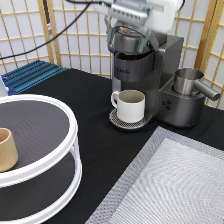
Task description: Make coffee
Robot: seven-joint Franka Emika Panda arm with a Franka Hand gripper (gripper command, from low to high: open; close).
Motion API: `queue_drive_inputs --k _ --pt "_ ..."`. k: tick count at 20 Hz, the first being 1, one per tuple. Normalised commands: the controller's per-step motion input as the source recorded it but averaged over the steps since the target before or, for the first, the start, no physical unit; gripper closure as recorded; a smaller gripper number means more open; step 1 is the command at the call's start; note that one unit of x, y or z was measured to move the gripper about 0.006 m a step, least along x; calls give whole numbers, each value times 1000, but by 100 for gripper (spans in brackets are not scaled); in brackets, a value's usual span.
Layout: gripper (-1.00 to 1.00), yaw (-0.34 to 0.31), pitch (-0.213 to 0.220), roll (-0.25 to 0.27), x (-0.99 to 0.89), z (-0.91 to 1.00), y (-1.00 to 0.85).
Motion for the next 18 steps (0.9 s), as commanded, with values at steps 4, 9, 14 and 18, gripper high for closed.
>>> queue_drive_inputs --k 4,9,14,18 --pt "-100 -25 -5 0 -228 1000 -174" --pt "-100 -1 -53 5 -256 1000 -185" --pt "-100 0 -125 3 -270 914 -102" --pt "-100 0 -137 -64 -52 401 664"
